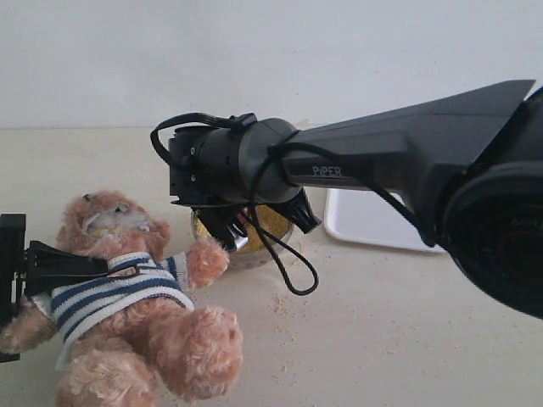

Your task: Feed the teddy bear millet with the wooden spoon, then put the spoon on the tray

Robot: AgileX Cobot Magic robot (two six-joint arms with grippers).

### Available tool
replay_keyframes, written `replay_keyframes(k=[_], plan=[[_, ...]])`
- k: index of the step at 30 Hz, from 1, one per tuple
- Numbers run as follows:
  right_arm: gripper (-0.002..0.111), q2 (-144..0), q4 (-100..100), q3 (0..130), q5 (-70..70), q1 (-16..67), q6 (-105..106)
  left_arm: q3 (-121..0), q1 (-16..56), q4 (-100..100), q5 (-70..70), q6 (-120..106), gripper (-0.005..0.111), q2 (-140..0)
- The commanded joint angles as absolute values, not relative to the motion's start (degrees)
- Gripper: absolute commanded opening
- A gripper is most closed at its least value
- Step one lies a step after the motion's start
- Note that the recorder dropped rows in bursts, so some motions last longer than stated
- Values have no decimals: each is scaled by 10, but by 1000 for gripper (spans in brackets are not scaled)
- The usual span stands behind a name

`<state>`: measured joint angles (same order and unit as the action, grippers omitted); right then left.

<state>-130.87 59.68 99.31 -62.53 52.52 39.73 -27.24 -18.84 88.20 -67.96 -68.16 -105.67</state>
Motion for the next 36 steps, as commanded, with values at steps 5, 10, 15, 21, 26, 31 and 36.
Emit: replay_keyframes(k=[5,10,15,21,26,31,36], plan=[[0,-1301,533,993,-637,526,446,-268,-191,891,-700,-686,5,-1056],[0,-1284,442,993,-627,526,494,-268,-191,888,-700,-686,5,-1056],[0,-1273,432,993,-628,525,479,-268,-191,879,-700,-686,5,-1056],[0,-1258,377,993,-623,525,488,-268,-191,862,-700,-690,5,-1056],[0,-1258,377,993,-630,525,485,-268,-191,861,-700,-693,5,-1056],[0,-1258,321,993,-643,502,485,-268,-191,855,-700,-695,5,-1056],[0,-1258,288,993,-655,478,485,-268,-191,854,-700,-699,5,-1056]])
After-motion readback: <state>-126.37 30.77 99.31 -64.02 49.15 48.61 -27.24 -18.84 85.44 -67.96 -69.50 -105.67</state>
